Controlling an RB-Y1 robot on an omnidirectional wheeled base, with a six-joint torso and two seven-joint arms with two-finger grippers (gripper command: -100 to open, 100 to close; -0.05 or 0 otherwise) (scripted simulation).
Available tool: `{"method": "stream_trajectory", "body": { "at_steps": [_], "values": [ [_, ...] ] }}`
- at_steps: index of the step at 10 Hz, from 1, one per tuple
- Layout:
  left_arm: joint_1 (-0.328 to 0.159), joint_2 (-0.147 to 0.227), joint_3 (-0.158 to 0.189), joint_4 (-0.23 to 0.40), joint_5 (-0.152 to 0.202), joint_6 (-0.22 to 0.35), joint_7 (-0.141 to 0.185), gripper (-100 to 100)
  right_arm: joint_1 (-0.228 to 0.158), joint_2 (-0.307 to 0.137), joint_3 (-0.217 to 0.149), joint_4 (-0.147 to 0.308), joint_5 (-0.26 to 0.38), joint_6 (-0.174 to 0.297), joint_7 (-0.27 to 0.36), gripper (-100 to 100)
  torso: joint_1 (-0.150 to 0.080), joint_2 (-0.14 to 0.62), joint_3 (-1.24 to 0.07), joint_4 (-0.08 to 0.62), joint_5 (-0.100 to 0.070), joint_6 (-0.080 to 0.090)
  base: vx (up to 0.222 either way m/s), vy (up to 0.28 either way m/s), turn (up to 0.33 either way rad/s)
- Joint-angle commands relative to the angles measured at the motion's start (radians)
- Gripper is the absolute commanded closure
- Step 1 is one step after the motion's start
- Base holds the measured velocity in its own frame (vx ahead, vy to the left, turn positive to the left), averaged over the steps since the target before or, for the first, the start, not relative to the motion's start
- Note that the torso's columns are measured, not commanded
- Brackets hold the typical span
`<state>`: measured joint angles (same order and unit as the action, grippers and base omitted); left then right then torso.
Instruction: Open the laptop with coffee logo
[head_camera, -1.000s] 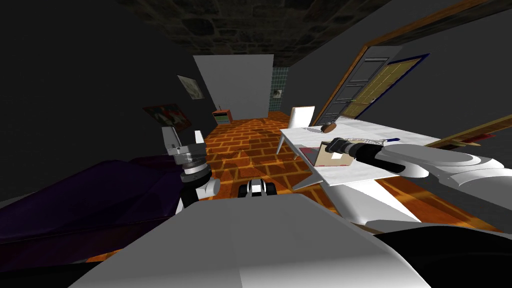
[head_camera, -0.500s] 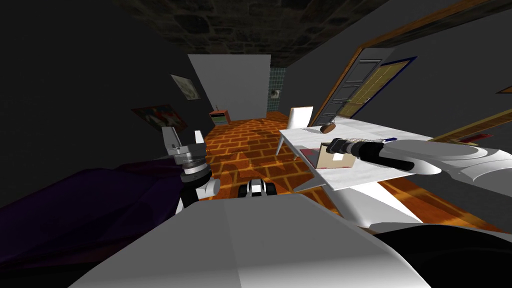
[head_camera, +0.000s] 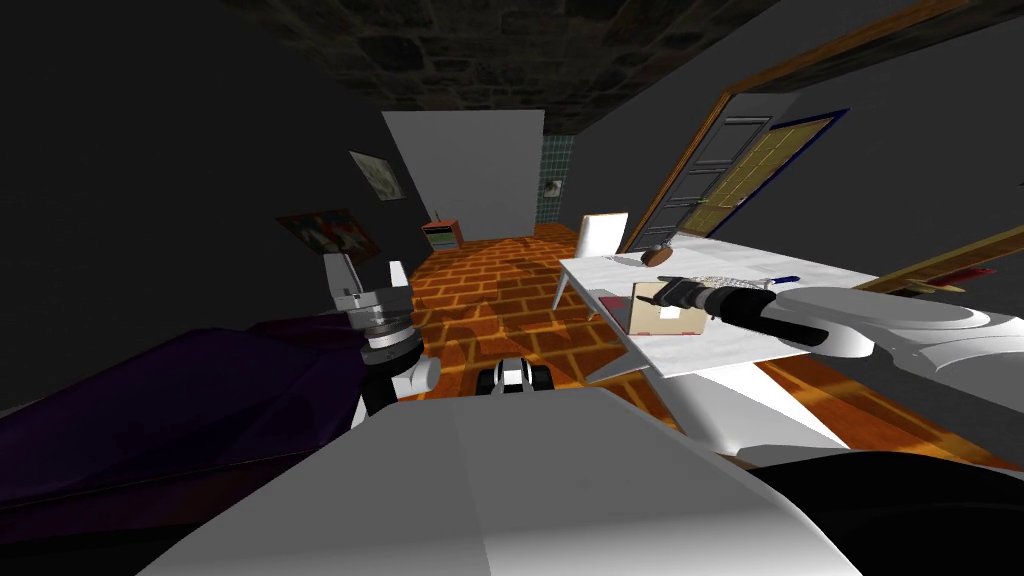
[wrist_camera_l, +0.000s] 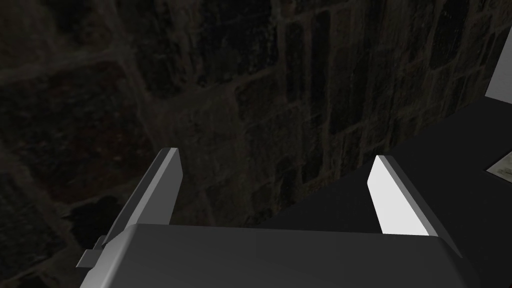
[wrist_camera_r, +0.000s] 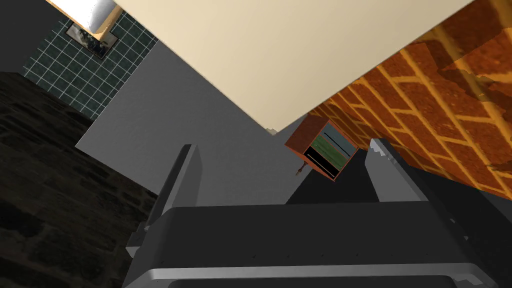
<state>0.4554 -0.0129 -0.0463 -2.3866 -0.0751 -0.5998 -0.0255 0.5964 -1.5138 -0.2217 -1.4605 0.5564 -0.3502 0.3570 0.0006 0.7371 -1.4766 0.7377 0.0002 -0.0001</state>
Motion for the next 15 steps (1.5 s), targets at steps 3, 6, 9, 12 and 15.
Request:
{"method": "stream_trajectory", "body": {
  "at_steps": [3,6,9,12,15],
  "values": [
    [0.000,0.000,0.000,0.000,0.000,0.000,0.000,0,-0.057,0.087,0.002,0.038,-0.060,-0.024,-0.045,-100,0.000,0.001,0.000,0.000,0.000,0.000,-0.046,-0.016,0.033],
    [0.000,0.000,0.000,0.000,0.000,0.000,0.000,0,-0.073,0.111,0.002,0.048,-0.077,-0.030,-0.056,-100,-0.001,0.001,0.000,0.000,0.000,0.000,-0.034,-0.017,0.023],
    [0.000,0.000,0.000,0.000,0.000,0.000,0.000,0,-0.046,0.070,0.008,0.049,-0.085,-0.046,-0.087,100,0.000,0.000,0.000,0.000,0.000,0.000,0.024,-0.001,-0.018],
    [0.000,0.000,0.000,0.000,0.000,0.000,0.000,0,-0.005,0.006,0.017,0.050,-0.095,-0.068,-0.130,100,0.000,-0.002,-0.001,-0.001,0.000,0.000,0.108,0.010,-0.044],
    [0.000,0.000,0.000,0.000,0.000,0.000,0.000,0,0.036,-0.058,0.026,0.051,-0.105,-0.090,-0.172,100,-0.001,0.002,0.001,0.001,0.000,0.000,0.100,0.007,-0.043]
  ]
}}
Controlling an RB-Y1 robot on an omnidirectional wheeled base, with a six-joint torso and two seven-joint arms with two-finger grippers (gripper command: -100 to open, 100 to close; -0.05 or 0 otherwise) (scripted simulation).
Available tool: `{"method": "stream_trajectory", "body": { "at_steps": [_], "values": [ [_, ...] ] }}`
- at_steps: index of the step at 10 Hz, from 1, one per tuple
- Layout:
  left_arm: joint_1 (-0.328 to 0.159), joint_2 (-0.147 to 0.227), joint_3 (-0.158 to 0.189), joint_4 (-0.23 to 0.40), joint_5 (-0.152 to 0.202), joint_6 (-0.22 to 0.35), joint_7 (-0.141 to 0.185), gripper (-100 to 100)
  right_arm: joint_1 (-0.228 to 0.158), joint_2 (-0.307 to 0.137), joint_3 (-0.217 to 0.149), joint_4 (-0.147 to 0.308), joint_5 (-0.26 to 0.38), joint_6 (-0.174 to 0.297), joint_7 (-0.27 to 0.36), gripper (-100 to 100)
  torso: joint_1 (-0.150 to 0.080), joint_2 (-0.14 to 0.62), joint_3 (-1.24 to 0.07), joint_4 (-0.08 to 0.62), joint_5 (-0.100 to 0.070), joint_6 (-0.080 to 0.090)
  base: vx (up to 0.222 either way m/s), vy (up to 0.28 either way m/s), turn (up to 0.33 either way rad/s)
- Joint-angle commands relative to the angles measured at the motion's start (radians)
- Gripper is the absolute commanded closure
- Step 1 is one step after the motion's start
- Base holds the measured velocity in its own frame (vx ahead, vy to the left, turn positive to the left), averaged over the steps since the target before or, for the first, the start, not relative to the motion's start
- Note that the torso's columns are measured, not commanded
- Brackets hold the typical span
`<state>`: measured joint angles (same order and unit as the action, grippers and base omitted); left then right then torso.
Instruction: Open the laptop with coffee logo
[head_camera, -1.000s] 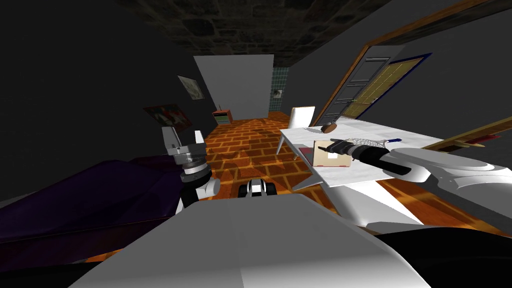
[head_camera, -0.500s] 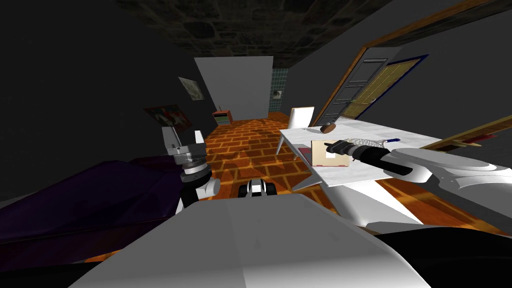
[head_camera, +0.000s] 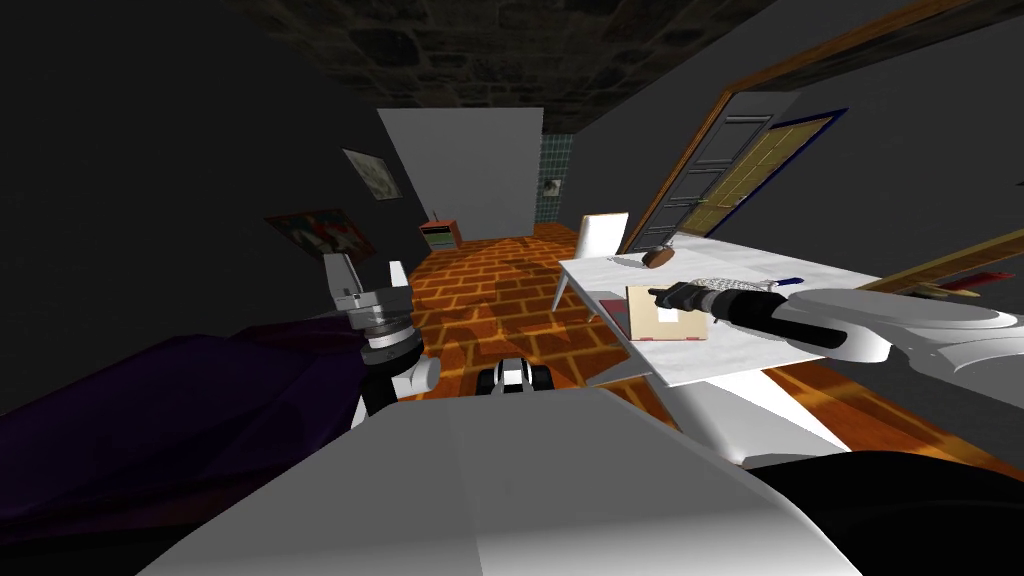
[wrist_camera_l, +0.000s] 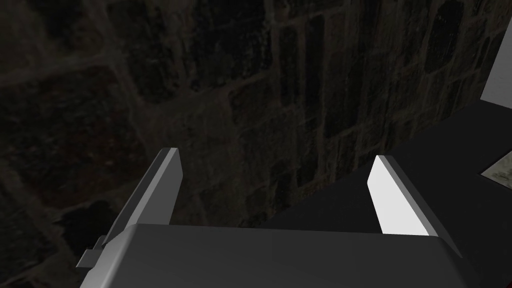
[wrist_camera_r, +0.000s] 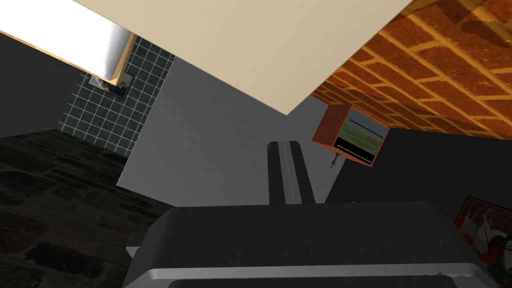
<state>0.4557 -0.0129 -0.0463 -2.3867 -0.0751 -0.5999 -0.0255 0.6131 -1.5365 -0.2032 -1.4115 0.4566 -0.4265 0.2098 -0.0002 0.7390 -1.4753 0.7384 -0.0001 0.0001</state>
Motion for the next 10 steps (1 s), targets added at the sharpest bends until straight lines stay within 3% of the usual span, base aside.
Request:
{"method": "stream_trajectory", "body": {
  "at_steps": [1,2,3,4,10],
  "values": [
    [0.000,0.000,0.000,0.000,0.000,0.000,0.000,0,0.033,-0.056,0.010,0.002,-0.009,-0.021,-0.039,100,0.000,0.000,0.000,0.000,0.000,0.000,0.091,0.013,-0.035],
    [0.000,0.000,0.000,0.000,0.000,0.000,0.000,0,0.047,-0.078,0.013,0.003,-0.012,-0.028,-0.054,100,0.001,0.000,0.000,0.000,0.000,0.000,0.086,0.011,-0.033],
    [0.000,0.000,0.000,0.000,0.000,0.000,0.000,0,0.044,-0.065,0.007,0.000,-0.011,-0.022,-0.044,100,0.000,-0.001,0.000,0.000,0.000,0.000,0.039,0.005,-0.005],
    [0.000,0.000,0.000,0.000,0.000,0.000,0.000,0,0.054,-0.078,0.018,-0.008,0.021,-0.006,-0.019,-100,0.000,0.002,0.001,0.000,0.000,0.000,0.018,0.007,0.076],
    [0.000,0.000,0.000,0.000,0.000,0.000,0.000,0,0.086,-0.112,0.053,-0.031,0.126,0.055,0.075,-100,0.000,-0.001,-0.001,-0.001,0.000,0.000,0.016,0.009,0.060]
  ]
}}
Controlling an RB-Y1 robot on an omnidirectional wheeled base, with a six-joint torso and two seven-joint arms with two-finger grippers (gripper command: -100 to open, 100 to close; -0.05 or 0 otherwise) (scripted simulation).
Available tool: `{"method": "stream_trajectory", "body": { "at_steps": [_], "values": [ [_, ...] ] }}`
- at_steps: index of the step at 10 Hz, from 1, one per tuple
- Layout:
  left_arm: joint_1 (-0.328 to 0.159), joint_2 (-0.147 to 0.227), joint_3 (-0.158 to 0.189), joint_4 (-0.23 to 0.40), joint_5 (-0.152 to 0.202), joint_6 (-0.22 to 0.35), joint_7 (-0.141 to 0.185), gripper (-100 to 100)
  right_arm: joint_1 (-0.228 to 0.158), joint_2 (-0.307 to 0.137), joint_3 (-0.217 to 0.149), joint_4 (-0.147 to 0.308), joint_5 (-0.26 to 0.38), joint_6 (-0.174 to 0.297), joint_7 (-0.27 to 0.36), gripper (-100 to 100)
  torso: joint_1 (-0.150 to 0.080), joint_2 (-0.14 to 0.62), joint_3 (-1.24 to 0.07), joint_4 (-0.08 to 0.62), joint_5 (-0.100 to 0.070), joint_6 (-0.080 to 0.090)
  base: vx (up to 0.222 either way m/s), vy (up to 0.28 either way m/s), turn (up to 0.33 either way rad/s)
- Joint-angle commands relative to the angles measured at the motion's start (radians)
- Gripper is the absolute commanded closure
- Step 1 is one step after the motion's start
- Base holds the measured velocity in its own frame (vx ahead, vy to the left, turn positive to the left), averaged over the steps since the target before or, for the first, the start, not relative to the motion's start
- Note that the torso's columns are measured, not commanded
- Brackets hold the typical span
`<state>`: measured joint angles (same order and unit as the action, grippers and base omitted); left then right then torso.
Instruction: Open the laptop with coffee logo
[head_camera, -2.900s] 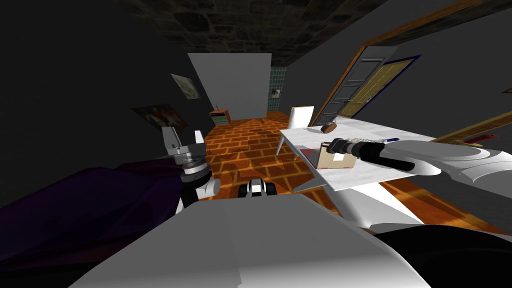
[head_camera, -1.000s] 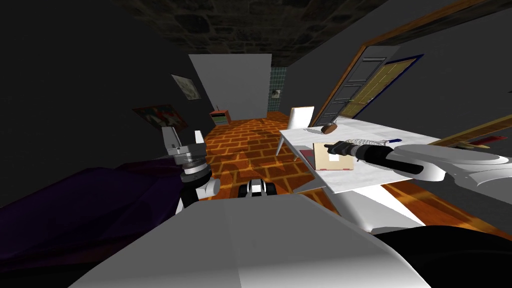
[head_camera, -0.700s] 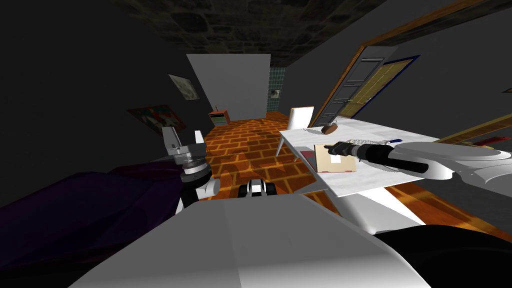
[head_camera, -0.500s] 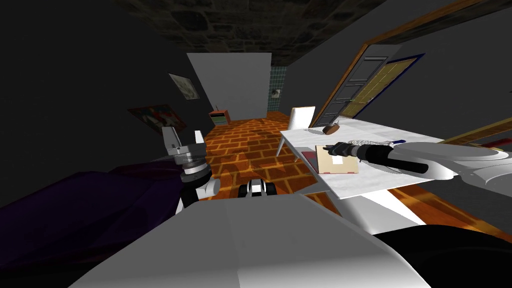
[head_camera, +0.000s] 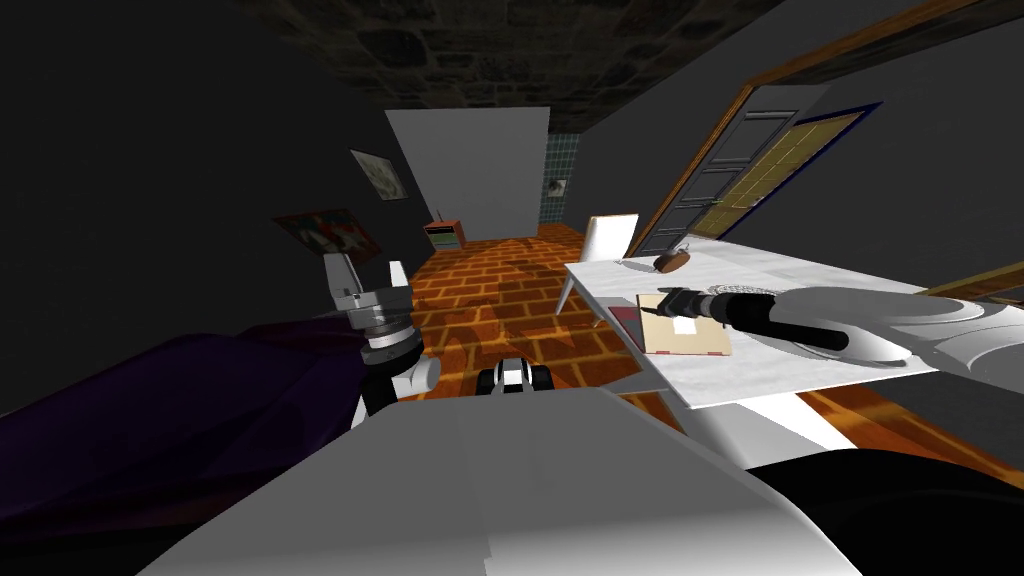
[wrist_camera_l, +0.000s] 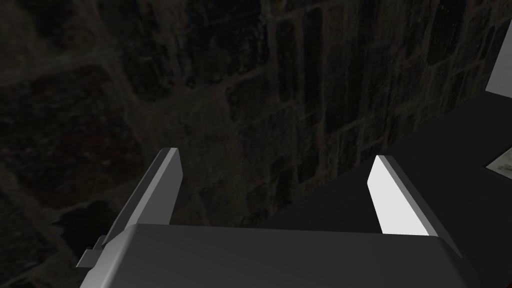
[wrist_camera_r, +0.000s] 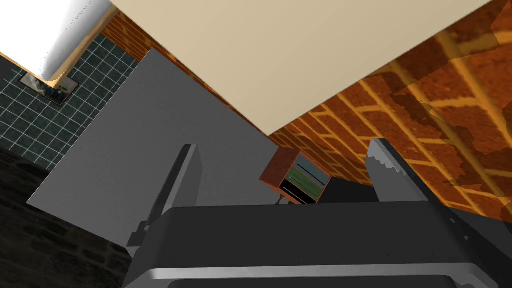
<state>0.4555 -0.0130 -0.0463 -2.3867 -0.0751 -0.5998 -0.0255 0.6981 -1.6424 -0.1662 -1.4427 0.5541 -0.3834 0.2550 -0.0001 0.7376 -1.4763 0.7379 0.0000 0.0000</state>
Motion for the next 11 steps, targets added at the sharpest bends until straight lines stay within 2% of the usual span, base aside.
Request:
{"method": "stream_trajectory", "body": {
  "at_steps": [1,3,4,5,6,7,11],
  "values": [
    [0.000,0.000,0.000,0.000,0.000,0.000,0.000,0,0.006,-0.013,0.022,-0.005,0.048,0.023,0.047,-100,0.000,0.000,0.000,0.000,0.000,0.000,0.016,0.008,0.059],
    [0.000,0.000,0.000,0.000,0.000,0.000,0.000,0,0.016,-0.023,0.034,-0.011,0.083,0.044,0.078,-100,0.000,0.000,0.000,0.000,0.000,0.000,0.017,0.005,0.065],
    [0.000,0.000,0.000,0.000,0.000,0.000,0.000,0,0.006,-0.020,0.037,-0.008,0.072,0.036,0.067,-100,0.000,0.000,0.000,0.000,0.000,0.000,0.007,0.002,0.014],
    [0.000,0.000,0.000,0.000,0.000,0.000,0.000,0,0.003,0.010,0.053,-0.004,0.082,0.052,0.084,-100,0.000,0.001,0.001,0.000,0.000,0.000,0.045,-0.009,0.120],
    [0.000,0.000,0.000,0.000,0.000,0.000,0.000,0,0.007,-0.002,0.047,-0.011,0.079,0.049,0.076,-100,-0.001,-0.001,0.000,0.000,0.000,0.000,0.028,-0.007,0.034],
    [0.000,0.000,0.000,0.000,0.000,0.000,0.000,0,0.007,0.001,0.048,-0.012,0.080,0.052,0.078,100,0.000,0.000,0.000,0.000,0.000,0.000,0.000,0.000,0.000],
    [0.000,0.000,0.000,0.000,0.000,0.000,0.000,0,0.080,-0.098,0.079,-0.016,0.069,-0.011,0.024,100,-0.001,-0.005,-0.003,-0.002,0.000,-0.001,0.137,-0.002,-0.053]
  ]
}}
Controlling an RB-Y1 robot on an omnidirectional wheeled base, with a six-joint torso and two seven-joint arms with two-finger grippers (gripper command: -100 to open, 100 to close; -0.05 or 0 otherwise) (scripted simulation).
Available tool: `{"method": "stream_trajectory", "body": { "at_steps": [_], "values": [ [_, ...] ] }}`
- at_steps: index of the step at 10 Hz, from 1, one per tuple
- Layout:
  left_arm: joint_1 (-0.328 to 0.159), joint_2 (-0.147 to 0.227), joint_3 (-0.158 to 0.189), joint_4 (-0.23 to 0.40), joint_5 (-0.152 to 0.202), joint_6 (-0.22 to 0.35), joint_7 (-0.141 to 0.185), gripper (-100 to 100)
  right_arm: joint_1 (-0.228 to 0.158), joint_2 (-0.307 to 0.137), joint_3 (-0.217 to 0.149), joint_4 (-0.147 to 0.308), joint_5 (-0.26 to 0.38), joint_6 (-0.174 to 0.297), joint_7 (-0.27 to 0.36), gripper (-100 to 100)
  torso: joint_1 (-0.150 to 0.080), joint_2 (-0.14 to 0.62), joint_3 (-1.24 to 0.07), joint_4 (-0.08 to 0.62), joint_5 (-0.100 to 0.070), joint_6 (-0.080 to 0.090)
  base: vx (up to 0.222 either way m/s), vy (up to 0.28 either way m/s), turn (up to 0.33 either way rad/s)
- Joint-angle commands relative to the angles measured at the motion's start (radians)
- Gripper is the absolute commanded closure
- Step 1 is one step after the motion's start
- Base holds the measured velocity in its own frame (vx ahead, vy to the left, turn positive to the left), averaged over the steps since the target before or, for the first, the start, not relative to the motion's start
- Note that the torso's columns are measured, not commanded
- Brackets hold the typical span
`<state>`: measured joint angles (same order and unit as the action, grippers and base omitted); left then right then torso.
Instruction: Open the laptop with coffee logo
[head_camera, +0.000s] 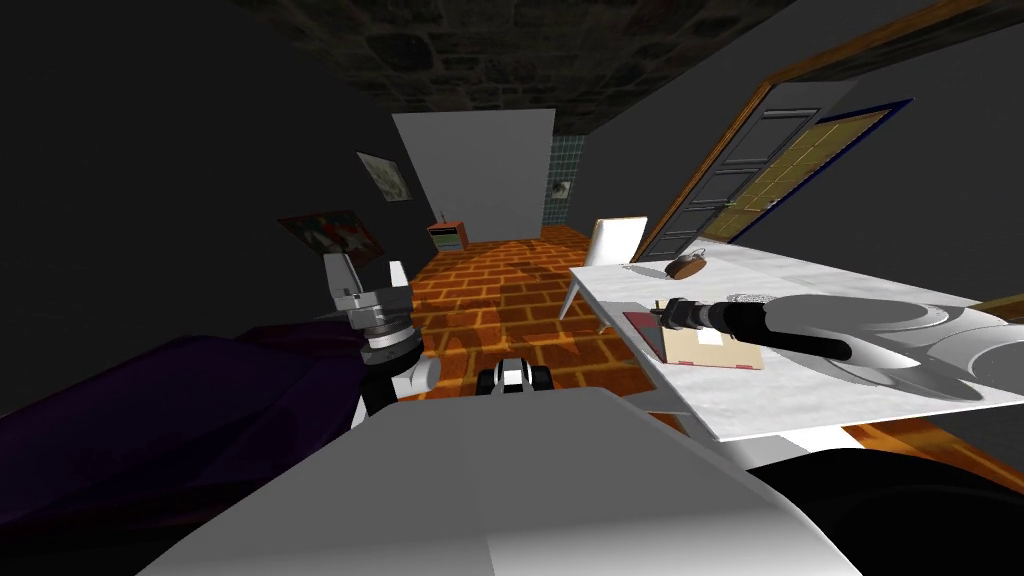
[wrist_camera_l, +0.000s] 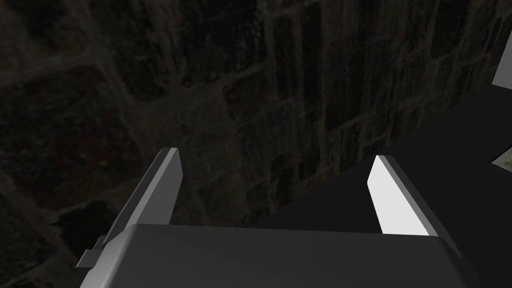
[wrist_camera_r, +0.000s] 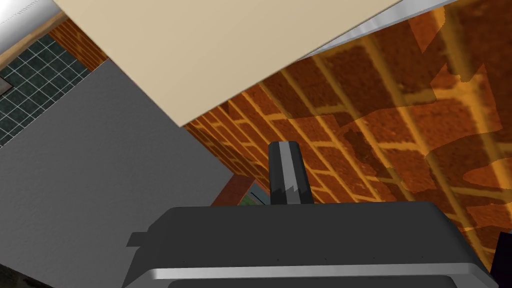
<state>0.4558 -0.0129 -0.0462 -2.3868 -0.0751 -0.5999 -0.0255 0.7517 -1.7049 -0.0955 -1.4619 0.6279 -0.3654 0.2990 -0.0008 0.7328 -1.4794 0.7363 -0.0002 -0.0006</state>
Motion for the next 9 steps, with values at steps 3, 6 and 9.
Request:
{"method": "stream_trajectory", "body": {
  "at_steps": [3,6,9],
  "values": [
    [0.000,0.000,0.000,0.000,0.000,0.000,0.000,0,-0.010,-0.020,0.003,0.017,0.002,-0.001,-0.005,-100,-0.005,0.014,0.009,0.005,-0.001,0.001,0.005,-0.075,0.003],
    [0.000,0.000,0.000,0.000,0.000,0.000,0.000,0,-0.005,0.005,0.015,0.014,0.007,0.010,0.006,-100,0.004,0.001,0.001,0.000,0.001,0.000,0.020,-0.024,0.060],
    [0.000,0.000,0.000,0.000,0.000,0.000,0.000,0,0.016,-0.034,0.023,0.010,0.000,-0.017,-0.016,100,0.002,0.006,0.004,0.002,0.000,0.001,0.031,-0.006,-0.017]
  ]
}}
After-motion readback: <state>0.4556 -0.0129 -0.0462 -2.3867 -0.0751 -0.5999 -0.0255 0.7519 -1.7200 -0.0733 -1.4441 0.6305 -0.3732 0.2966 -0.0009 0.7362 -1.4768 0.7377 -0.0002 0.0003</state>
